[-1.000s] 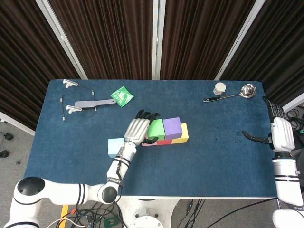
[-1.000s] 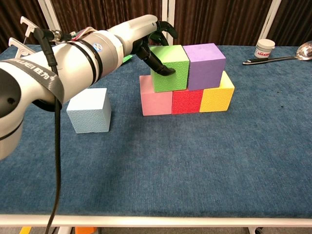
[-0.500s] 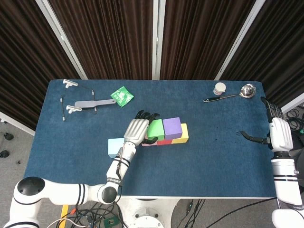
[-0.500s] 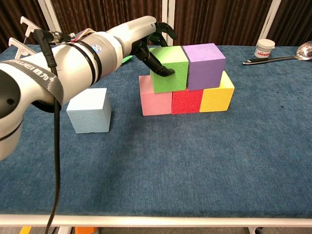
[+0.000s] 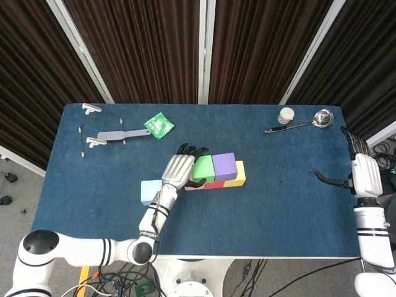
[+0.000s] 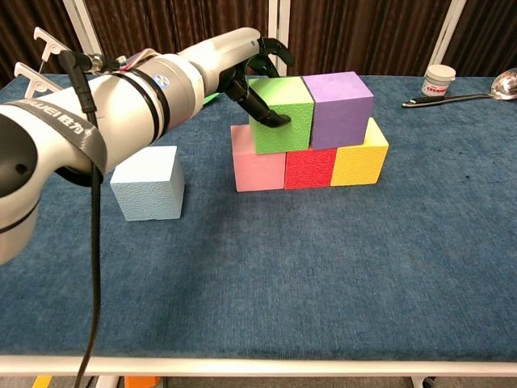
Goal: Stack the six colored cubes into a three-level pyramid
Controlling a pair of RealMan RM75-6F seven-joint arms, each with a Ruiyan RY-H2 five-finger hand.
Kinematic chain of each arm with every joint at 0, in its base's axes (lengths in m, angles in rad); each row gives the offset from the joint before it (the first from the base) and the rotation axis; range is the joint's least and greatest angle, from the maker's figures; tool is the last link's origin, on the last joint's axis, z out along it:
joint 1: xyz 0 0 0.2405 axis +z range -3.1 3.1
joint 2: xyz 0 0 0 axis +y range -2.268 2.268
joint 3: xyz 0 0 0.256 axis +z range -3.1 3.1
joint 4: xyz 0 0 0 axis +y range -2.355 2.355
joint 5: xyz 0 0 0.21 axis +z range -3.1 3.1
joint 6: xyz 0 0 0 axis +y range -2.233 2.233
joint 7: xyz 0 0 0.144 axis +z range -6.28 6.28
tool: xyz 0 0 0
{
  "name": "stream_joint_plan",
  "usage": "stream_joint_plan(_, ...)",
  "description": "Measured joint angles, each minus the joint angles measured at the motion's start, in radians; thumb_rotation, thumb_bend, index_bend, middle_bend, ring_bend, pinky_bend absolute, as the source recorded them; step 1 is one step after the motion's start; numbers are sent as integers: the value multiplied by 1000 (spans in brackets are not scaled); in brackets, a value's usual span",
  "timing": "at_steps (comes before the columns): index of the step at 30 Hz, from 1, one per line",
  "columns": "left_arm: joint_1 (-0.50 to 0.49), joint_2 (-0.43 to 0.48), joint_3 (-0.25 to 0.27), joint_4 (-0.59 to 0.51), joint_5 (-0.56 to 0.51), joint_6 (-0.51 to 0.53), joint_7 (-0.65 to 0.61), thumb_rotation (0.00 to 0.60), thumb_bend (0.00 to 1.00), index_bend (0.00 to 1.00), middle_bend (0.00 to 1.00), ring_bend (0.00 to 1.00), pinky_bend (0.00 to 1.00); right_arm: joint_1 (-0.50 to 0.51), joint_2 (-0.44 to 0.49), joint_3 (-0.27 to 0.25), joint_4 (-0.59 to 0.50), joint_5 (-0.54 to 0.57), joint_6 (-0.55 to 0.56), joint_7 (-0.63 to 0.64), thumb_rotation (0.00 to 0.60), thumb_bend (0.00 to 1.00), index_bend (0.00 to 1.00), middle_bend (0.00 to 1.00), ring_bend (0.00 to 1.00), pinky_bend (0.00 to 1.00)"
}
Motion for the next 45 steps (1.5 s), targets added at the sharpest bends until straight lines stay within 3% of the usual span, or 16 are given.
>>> stream_joint_plan(6,-2,-1,6,5,0,-8,-2,600,269,153,487,118,14,0,-6,-4,15,4,-11,11,600,0,0,44,0,0)
stream_joint_plan(11,-1,-2,9,8,13,-15,-18,600,244,135,332,117,14,-3,-6,-4,19,0,-9,17,600,0,0,44,0,0)
stream_joint_plan(17,5,-2,12,8,32,-12,-38,600,225,112,223,92,6,-5,-6,-4,19,1,-9,17,600,0,0,42,0,0)
stream_joint_plan(34,29,21,21,-20,65,-16,-79,600,203,95,133,9,0,-3,-3,-4,14,-1,-15,11,600,0,0,38,0,0)
stream_joint_plan(45,87,116,63,-135,54,-16,-82,600,164,65,69,0,0,-7,8,-2,-6,-1,-5,-5,600,0,0,28,0,0)
